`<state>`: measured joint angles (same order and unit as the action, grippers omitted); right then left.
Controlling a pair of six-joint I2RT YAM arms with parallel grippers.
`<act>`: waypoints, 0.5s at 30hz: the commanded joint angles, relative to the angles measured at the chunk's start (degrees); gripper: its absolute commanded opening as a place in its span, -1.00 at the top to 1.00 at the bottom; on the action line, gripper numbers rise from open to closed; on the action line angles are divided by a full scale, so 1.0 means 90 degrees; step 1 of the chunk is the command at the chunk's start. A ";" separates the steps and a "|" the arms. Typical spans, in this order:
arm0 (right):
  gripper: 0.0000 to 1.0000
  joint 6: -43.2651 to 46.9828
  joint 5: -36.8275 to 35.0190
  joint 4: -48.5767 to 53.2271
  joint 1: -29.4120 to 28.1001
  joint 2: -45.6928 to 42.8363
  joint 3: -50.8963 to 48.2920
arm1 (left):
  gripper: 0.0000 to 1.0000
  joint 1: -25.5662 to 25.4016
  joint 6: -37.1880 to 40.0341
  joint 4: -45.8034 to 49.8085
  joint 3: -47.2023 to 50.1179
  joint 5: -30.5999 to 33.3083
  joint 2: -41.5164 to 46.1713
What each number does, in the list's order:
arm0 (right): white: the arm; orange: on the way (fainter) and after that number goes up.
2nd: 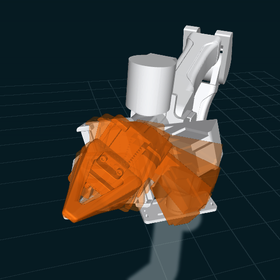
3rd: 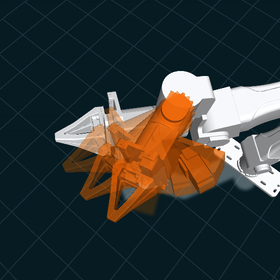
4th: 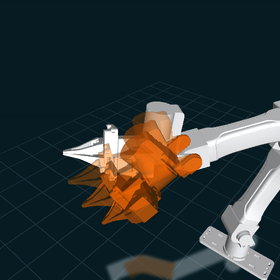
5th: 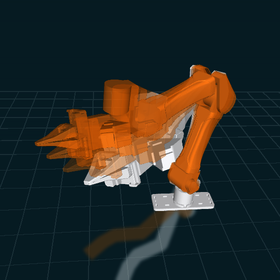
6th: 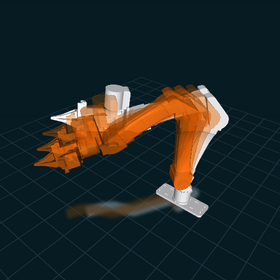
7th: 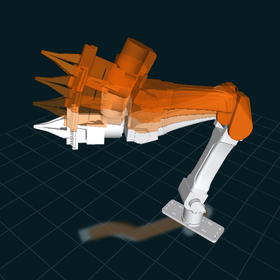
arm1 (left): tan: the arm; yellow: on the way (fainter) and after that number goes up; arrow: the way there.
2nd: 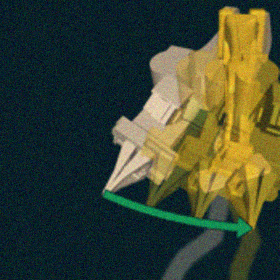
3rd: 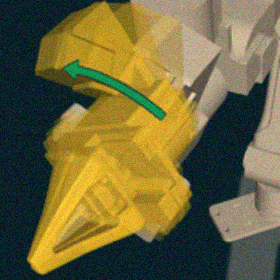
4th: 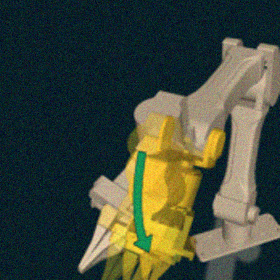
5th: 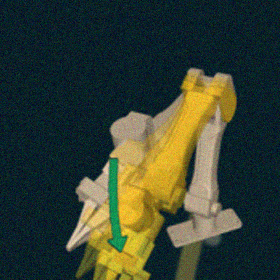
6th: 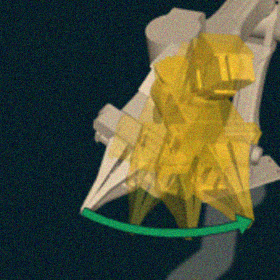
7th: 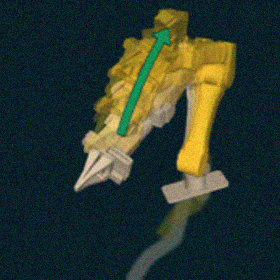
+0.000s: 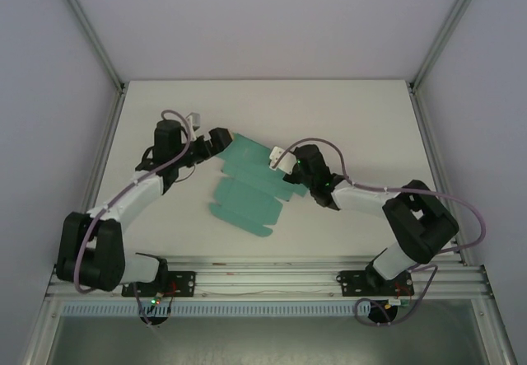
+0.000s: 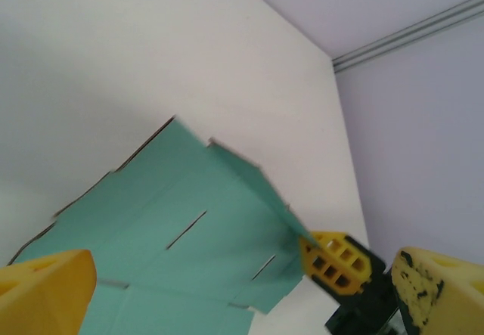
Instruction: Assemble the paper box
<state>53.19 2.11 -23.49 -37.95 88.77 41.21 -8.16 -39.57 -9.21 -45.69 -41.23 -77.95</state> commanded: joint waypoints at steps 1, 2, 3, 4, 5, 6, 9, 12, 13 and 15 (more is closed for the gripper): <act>1.00 -0.0009 -0.0058 -0.0352 -0.0057 -0.0093 -0.0048 | -0.98 -0.0045 -0.0321 -0.0637 -0.0409 -0.0400 -0.0488; 1.00 -0.0030 0.0039 -0.0273 -0.0053 -0.0160 -0.0038 | -0.92 -0.0050 -0.0320 -0.0666 -0.0516 -0.0421 -0.0650; 1.00 -0.0036 0.0127 -0.0208 -0.0052 -0.0211 -0.0052 | -0.87 -0.0049 -0.0334 -0.0646 -0.0634 -0.0390 -0.0781; 1.00 -0.0041 0.0201 -0.0151 -0.0054 -0.0282 -0.0076 | -0.77 -0.0045 -0.0292 -0.0572 -0.0784 -0.0372 -0.0933; 1.00 -0.0031 0.0228 -0.0123 -0.0050 -0.0316 -0.0100 | -0.69 -0.0049 -0.0208 -0.0472 -0.0911 -0.0304 -0.1058; 1.00 -0.0041 0.0213 -0.0142 -0.0056 -0.0344 -0.0129 | -0.64 -0.0045 -0.0152 -0.0319 -0.1036 -0.0195 -0.1161; 1.00 -0.0066 0.0159 -0.0193 -0.0057 -0.0362 -0.0185 | -0.47 -0.0050 -0.0122 -0.0296 -0.1286 -0.0308 -0.1492; 1.00 -0.0089 0.0132 -0.0217 -0.0061 -0.0337 -0.0200 | -0.28 -0.0068 -0.0066 -0.0213 -0.1482 -0.0492 -0.1805; 1.00 -0.0090 0.0127 -0.0232 -0.0061 -0.0337 -0.0196 | -0.25 -0.0079 0.0003 -0.0096 -0.1558 -0.0521 -0.1917; 1.00 -0.0109 0.0118 -0.0213 -0.0069 -0.0313 -0.0175 | -0.16 -0.0097 0.0060 -0.0040 -0.1623 -0.0586 -0.2050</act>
<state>53.15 2.98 -23.66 -38.00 86.83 39.94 -8.29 -40.51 -10.98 -58.26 -44.42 -94.98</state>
